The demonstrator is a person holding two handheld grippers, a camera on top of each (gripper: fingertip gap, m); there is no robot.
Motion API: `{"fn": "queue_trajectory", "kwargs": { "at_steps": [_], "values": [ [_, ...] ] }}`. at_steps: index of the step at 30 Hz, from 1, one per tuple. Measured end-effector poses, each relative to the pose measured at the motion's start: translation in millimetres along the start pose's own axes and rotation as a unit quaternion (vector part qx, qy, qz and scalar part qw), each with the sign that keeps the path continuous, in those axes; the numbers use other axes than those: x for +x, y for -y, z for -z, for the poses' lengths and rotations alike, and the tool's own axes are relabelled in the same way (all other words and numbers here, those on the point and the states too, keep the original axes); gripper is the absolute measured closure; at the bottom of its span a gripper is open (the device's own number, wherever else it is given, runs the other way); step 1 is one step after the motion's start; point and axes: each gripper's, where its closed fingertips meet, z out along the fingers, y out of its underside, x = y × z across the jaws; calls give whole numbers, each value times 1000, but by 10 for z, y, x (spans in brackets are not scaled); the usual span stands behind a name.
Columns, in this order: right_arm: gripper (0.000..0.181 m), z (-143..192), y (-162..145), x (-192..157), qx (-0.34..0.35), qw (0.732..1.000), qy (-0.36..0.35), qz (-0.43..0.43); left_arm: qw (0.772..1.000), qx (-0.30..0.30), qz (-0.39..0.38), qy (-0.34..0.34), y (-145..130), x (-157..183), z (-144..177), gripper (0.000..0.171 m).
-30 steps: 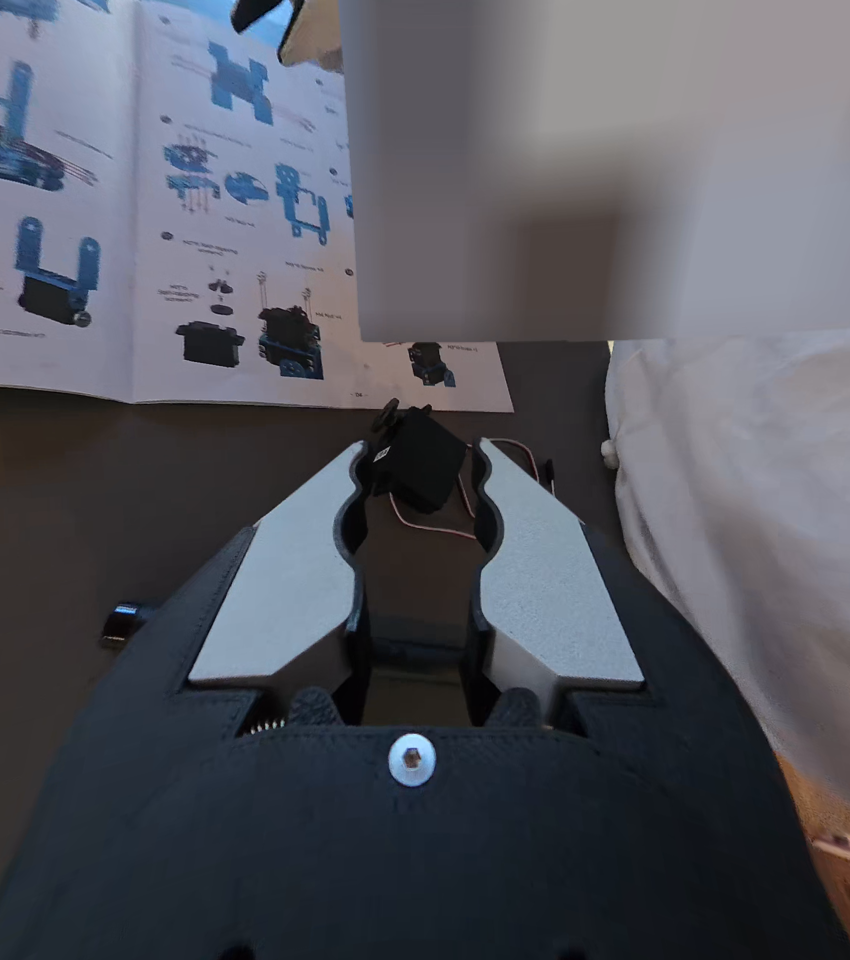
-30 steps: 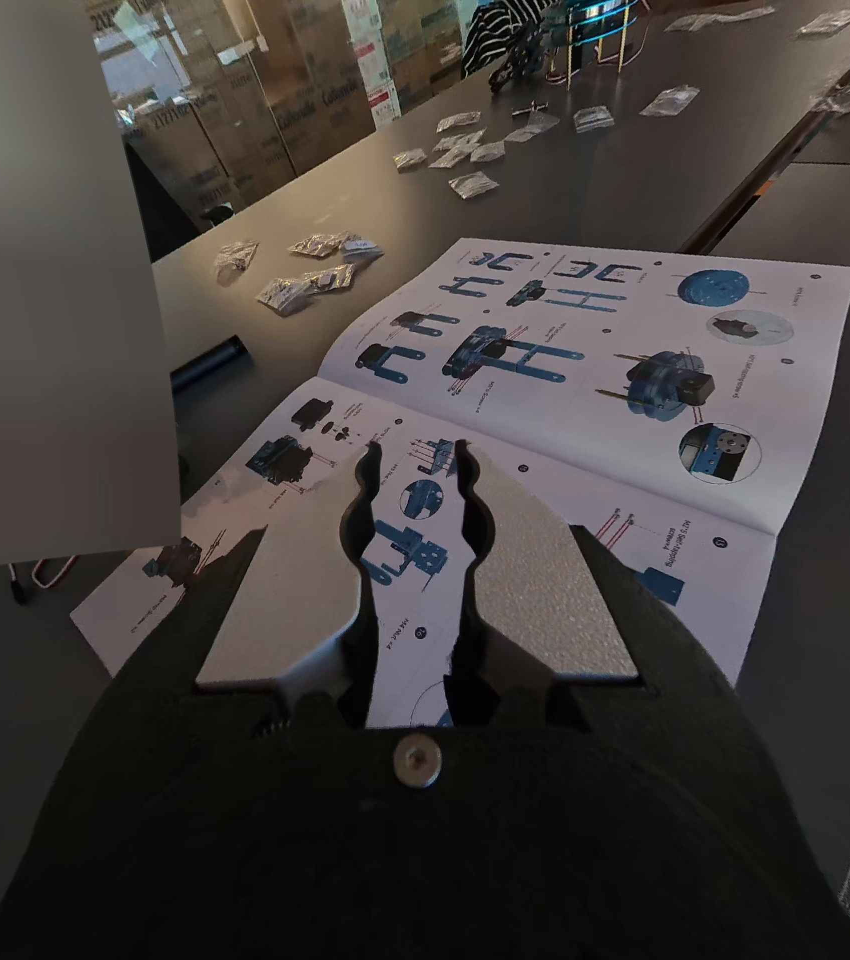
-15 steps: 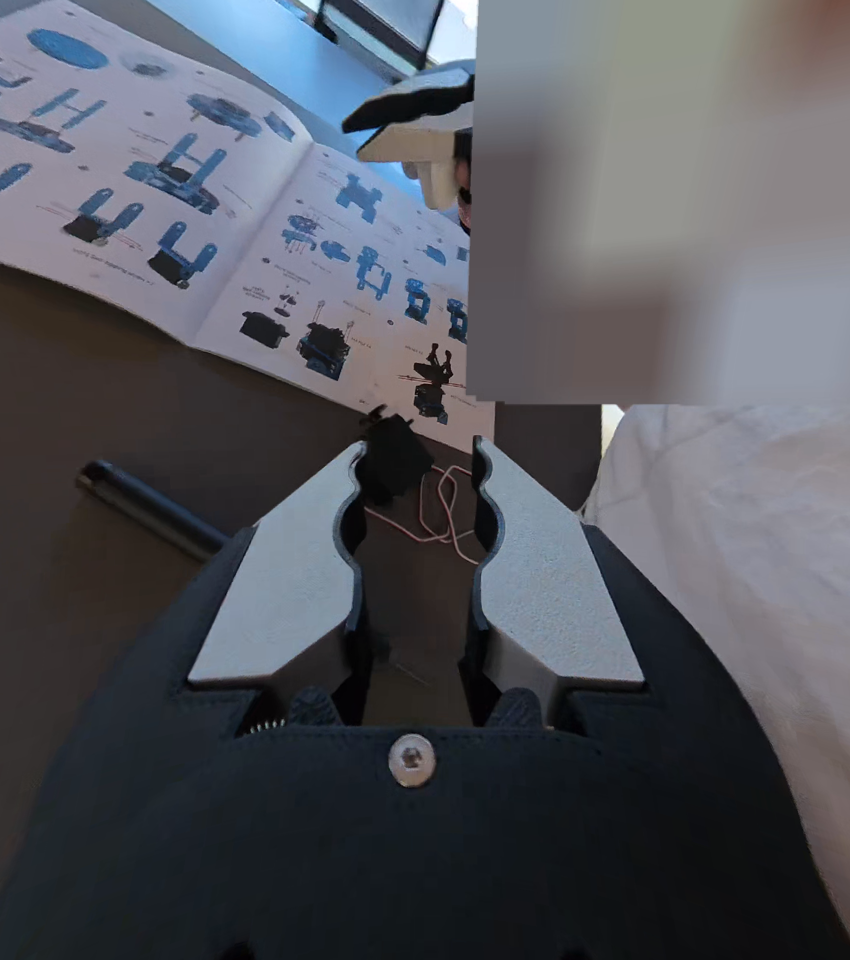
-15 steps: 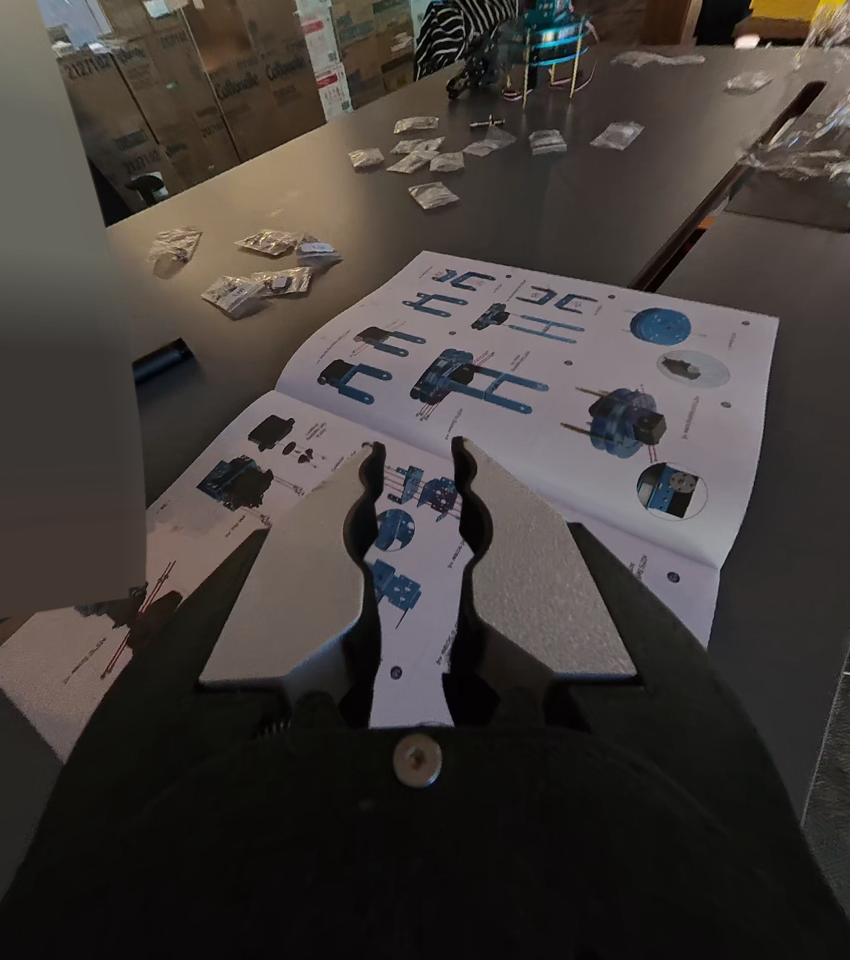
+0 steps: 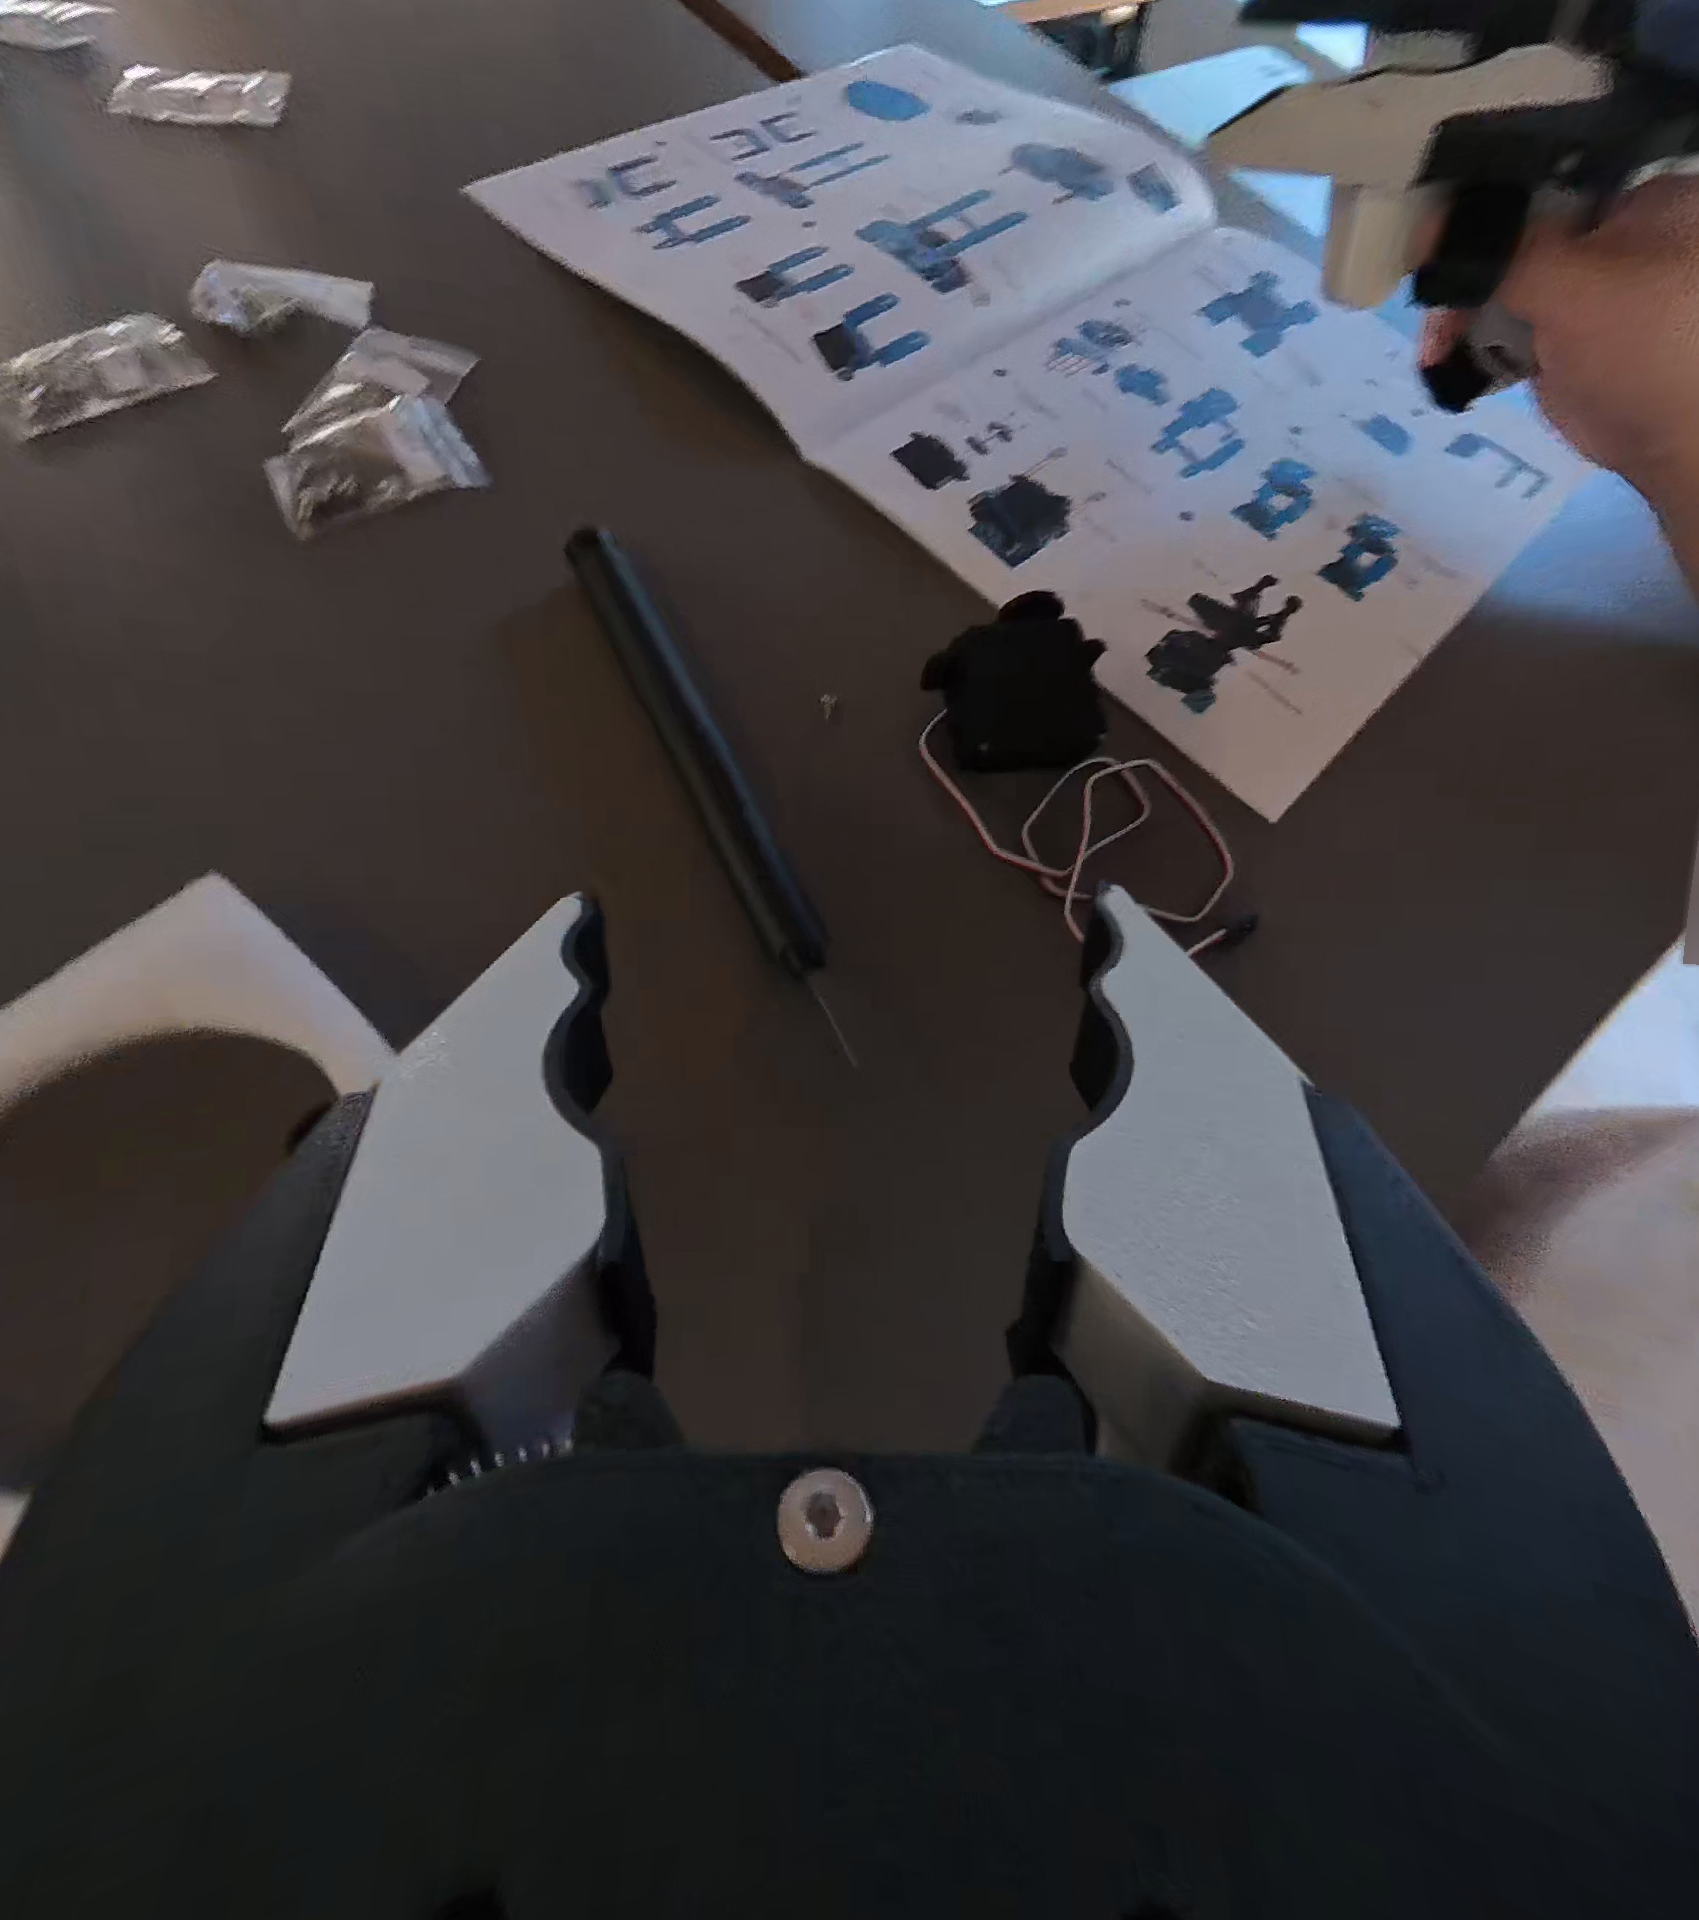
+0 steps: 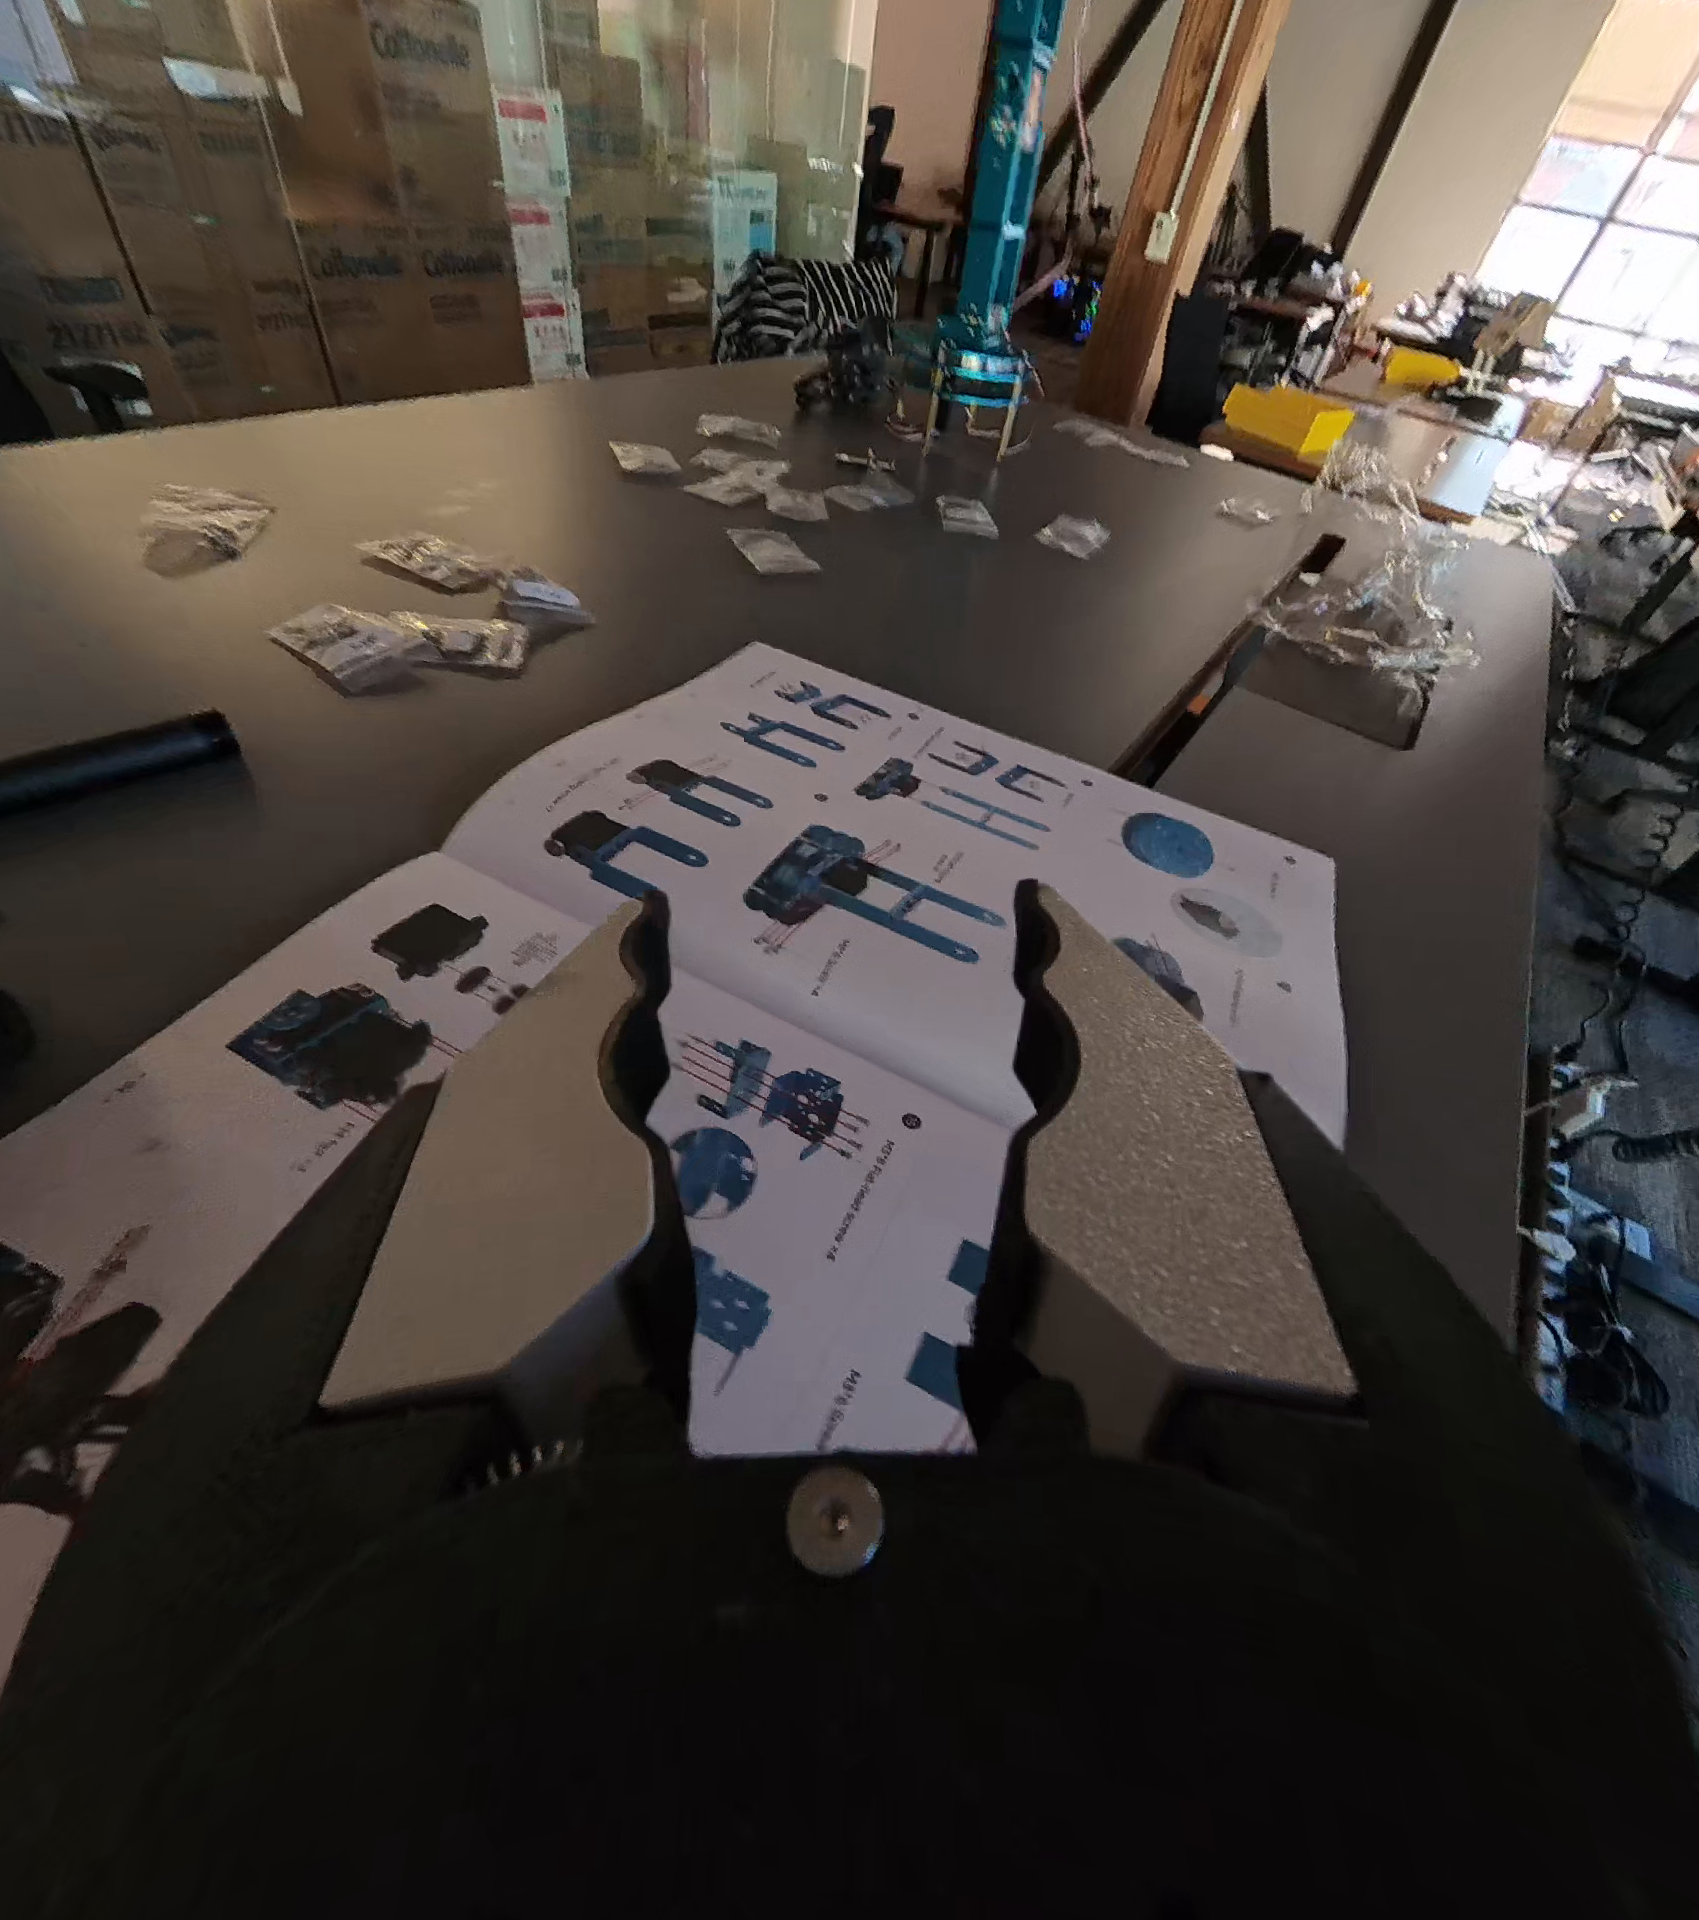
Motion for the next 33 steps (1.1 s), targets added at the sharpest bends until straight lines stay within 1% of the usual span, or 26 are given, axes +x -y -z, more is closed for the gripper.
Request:
{"fn": "queue_trajectory", "kwargs": {
  "at_steps": [2,3,5,7,8,10,11,12,14,17,19,21,22,25,28,33],
  "values": [
    [117,-4,78,-59,22,1000,1,-21,999,-11,15,36,-109,27,0,70],
    [118,-9,97,-84,28,999,-1,-34,999,-14,21,46,-154,81,-3,68],
    [118,1,105,-260,25,997,26,-63,997,-7,26,67,-206,214,-13,69],
    [116,77,110,-542,10,994,71,-80,996,-1,28,90,-254,354,-44,72],
    [115,138,84,-694,-4,993,93,-74,994,-2,30,104,-286,411,-69,73],
    [112,294,-63,-944,-53,990,120,-53,991,-5,43,128,-360,514,-133,75],
    [109,402,-137,-1079,-76,986,142,-47,989,-11,54,136,-410,563,-170,74],
    [101,528,-199,-1217,-94,980,170,-39,988,-14,65,141,-448,607,-206,74],
    [97,737,-308,-1352,-120,973,196,-15,985,-7,77,152,-465,653,-269,73],
    [88,918,-433,-1315,-141,970,196,21,984,-4,91,154,-431,706,-335,73],
    [82,1020,-457,-1306,-148,967,207,-1,986,-9,96,134,-404,805,-373,71],
    [79,1118,-470,-1313,-152,964,218,-21,991,-22,79,105,-409,936,-425,72],
    [79,1152,-499,-1292,-156,964,217,-19,992,-35,68,103,-448,952,-441,70],
    [77,1204,-586,-1225,-161,964,212,-14,993,-57,41,89,-508,968,-470,66],
    [75,1217,-608,-1252,-159,962,220,-37,995,-58,46,69,-507,951,-467,67],
    [75,1204,-678,-1259,-154,967,203,-23,994,-74,52,60,-545,910,-389,67]
  ]
}}
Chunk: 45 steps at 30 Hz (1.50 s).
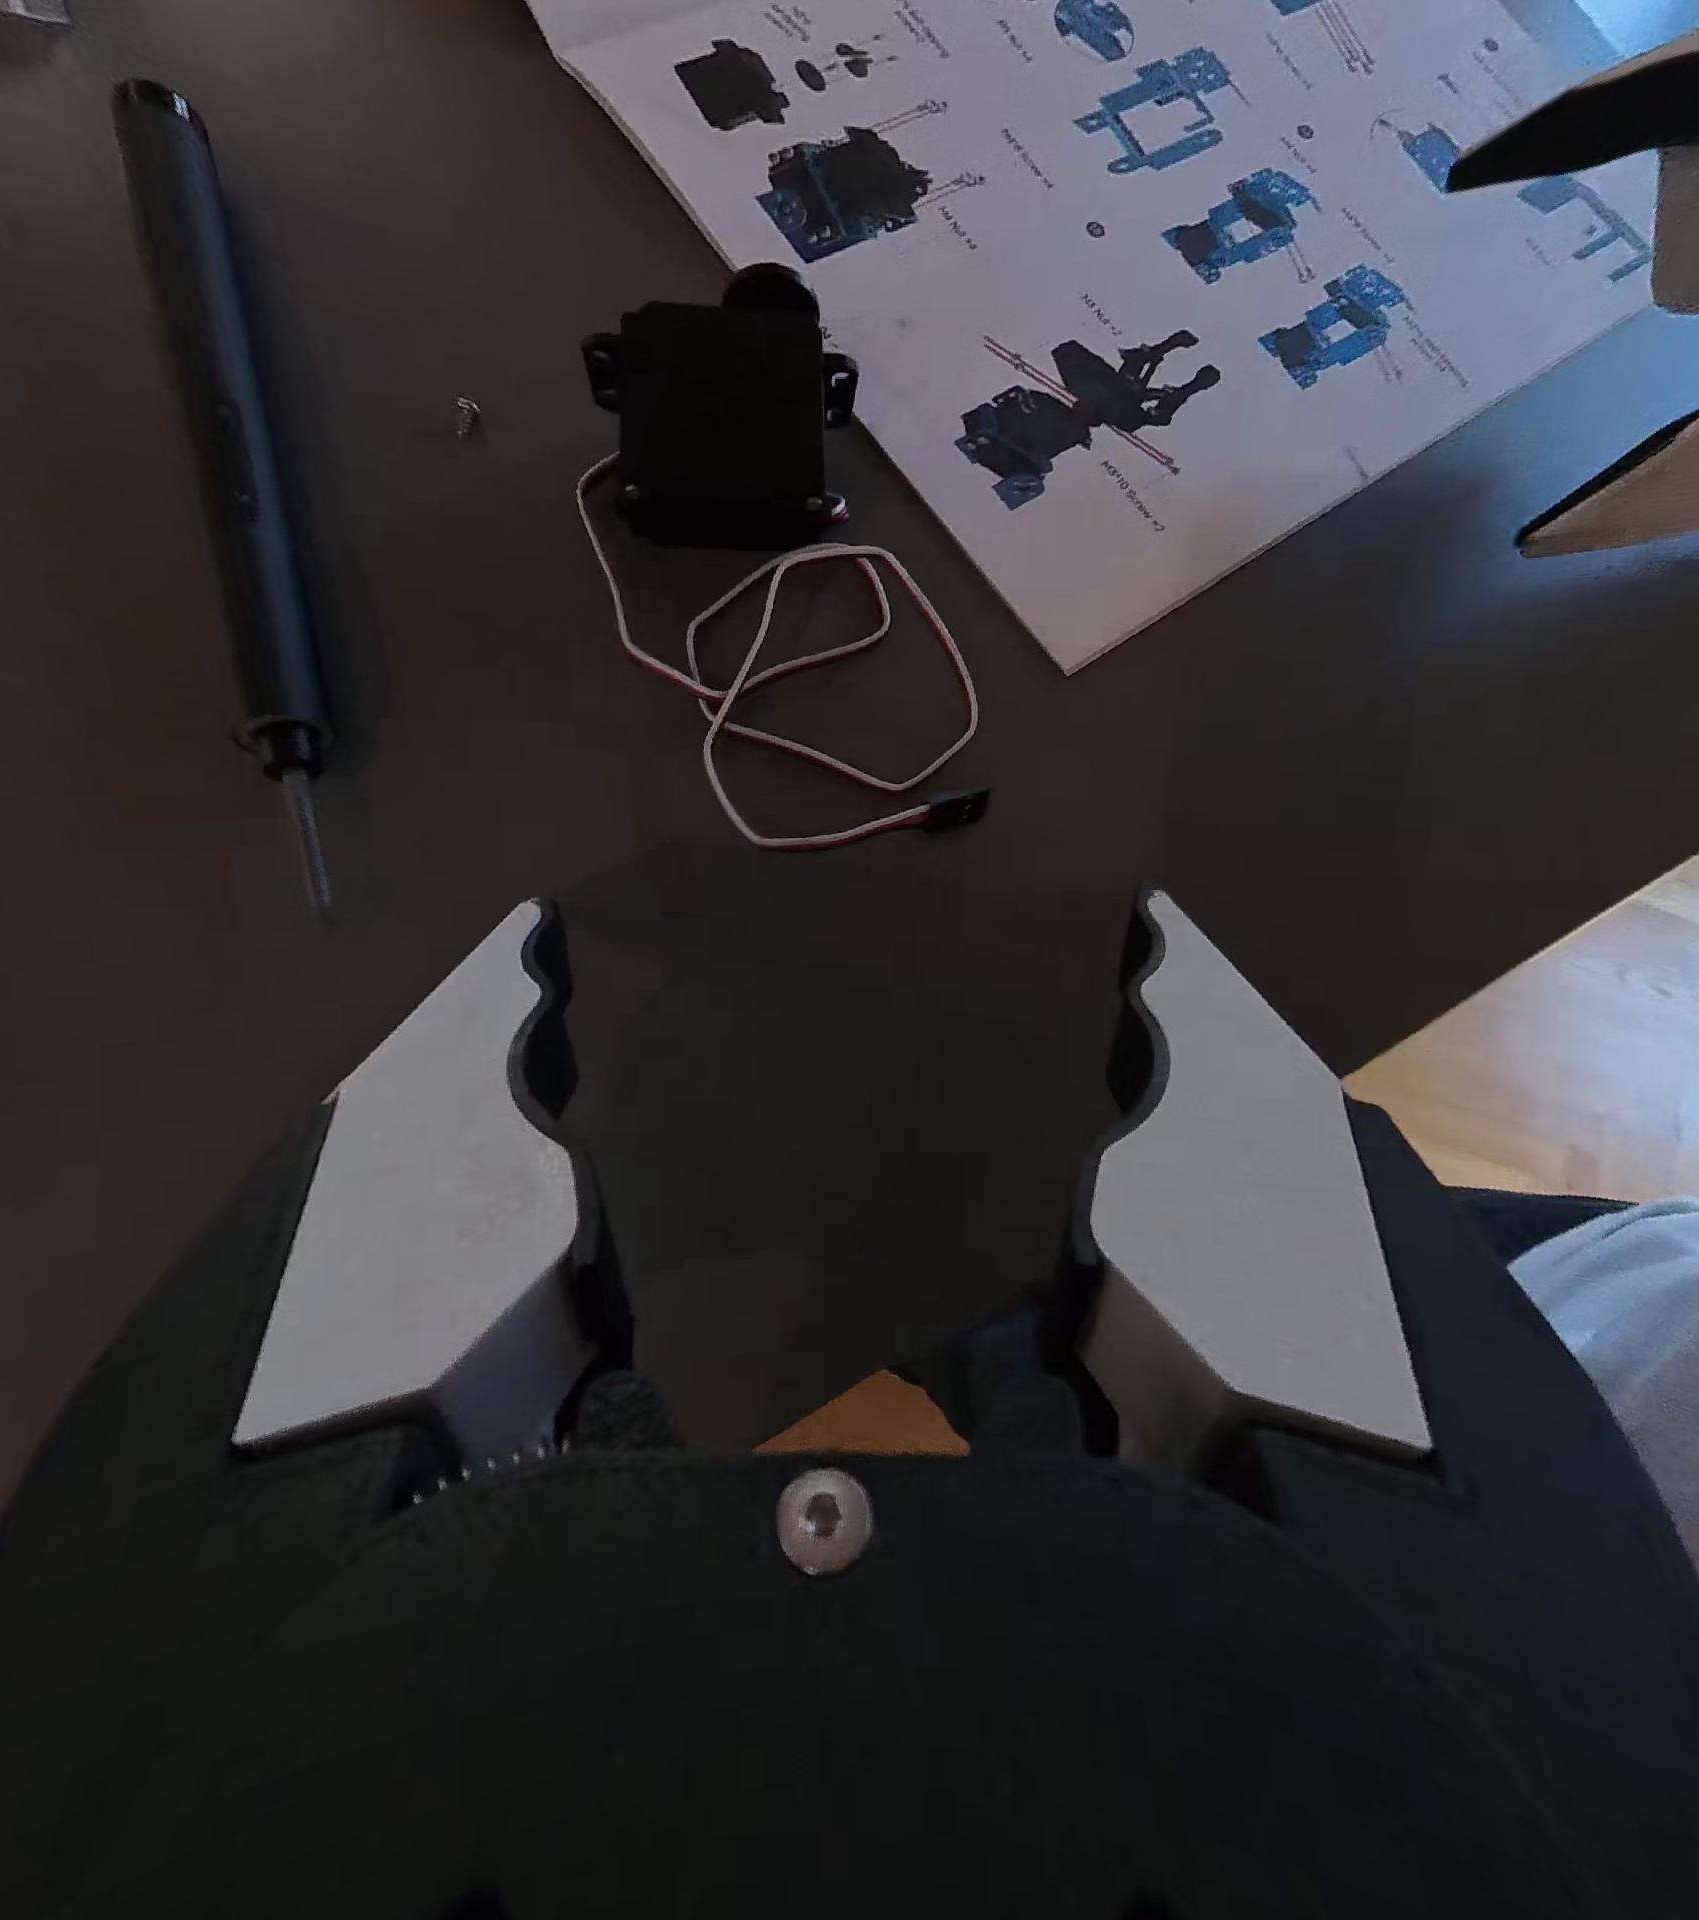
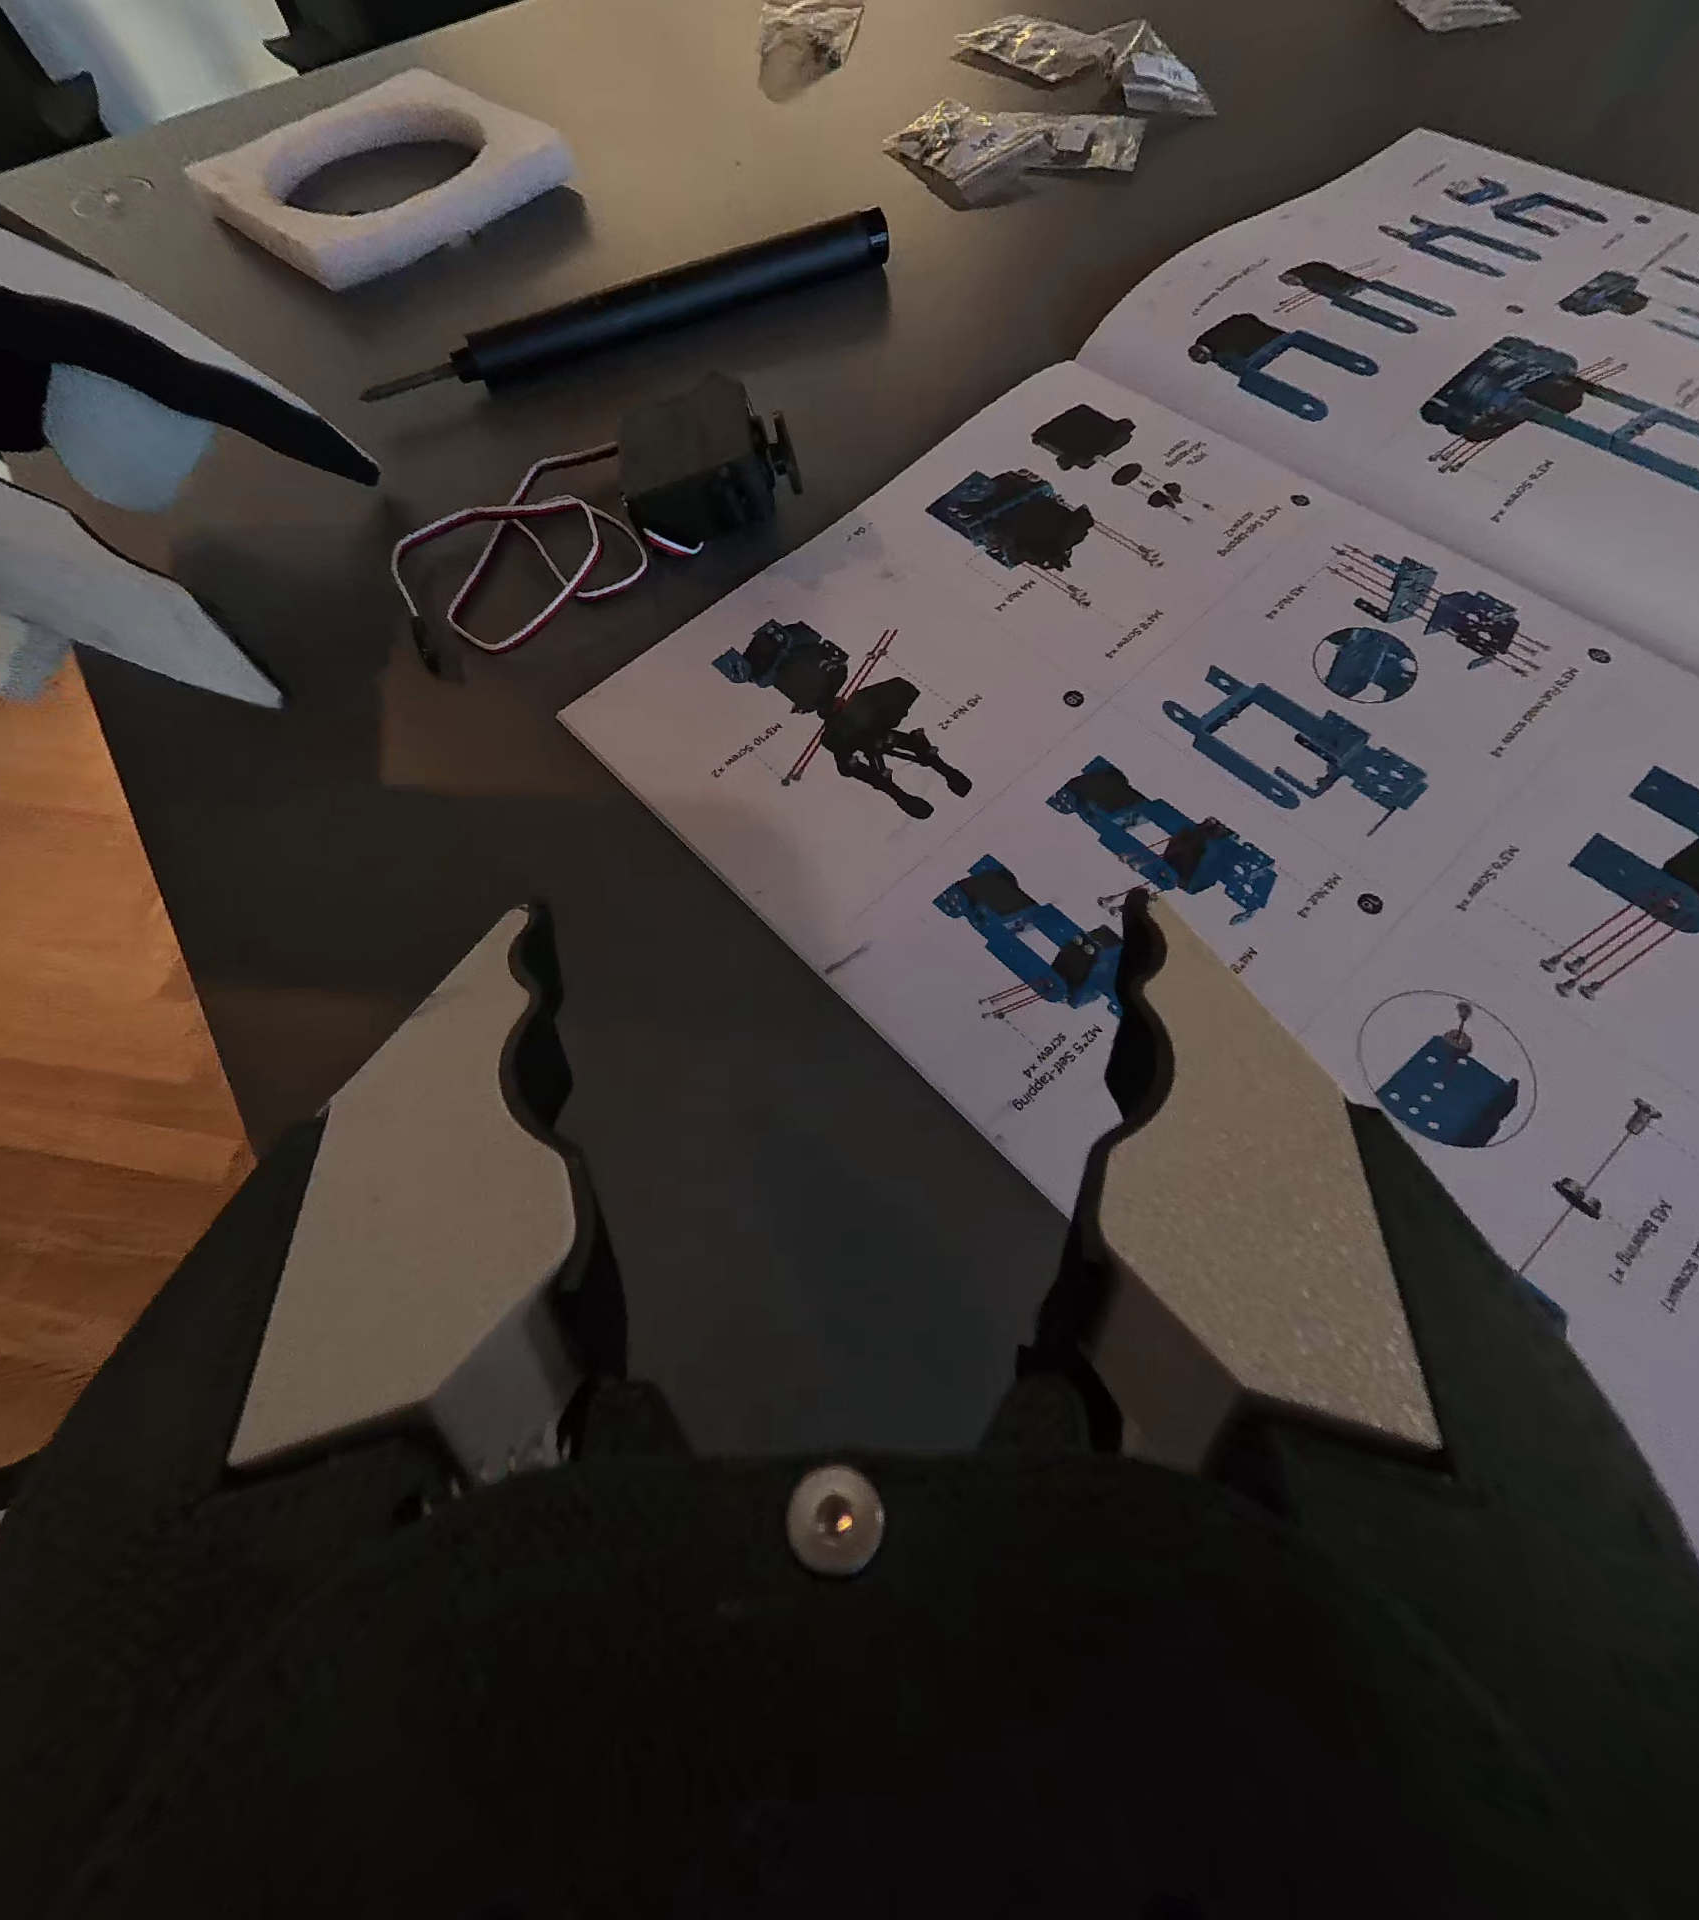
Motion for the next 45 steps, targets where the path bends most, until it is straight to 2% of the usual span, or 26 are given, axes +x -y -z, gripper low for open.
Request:
{"fn": "queue_trajectory", "kwargs": {
  "at_steps": [6,11,14,18,21,23,25,27,32,39,45],
  "values": [
    [82,21,9,29,27,1000,-10,-7,1000,24,-5,-10,31,-85,248,72],
    [88,-21,-2,179,16,999,-44,-5,999,40,-30,-13,197,-437,453,73],
    [88,-63,48,254,5,997,-77,6,997,49,-53,-30,383,-764,587,74],
    [89,-98,207,365,12,989,-144,7,992,50,-98,-64,700,-1381,747,74],
    [91,-161,245,424,13,979,-200,-41,985,47,-139,-88,1001,-1907,822,75],
    [91,-271,269,356,17,975,-203,-87,979,48,-155,-125,1199,-2152,827,78],
    [92,-348,294,298,16,971,-213,-105,972,52,-172,-151,1377,-2367,768,79],
    [93,-352,261,309,1,961,-252,-116,965,55,-187,-173,1529,-2524,655,79],
    [98,-364,310,243,28,944,-300,-135,947,62,-214,-233,1736,-2641,294,80],
    [99,-367,287,297,38,935,-327,-130,929,38,-241,-279,1624,-2575,-119,79],
    [96,-395,210,341,21,934,-322,-155,925,42,-240,-292,1584,-2553,-229,79]
  ]
}}
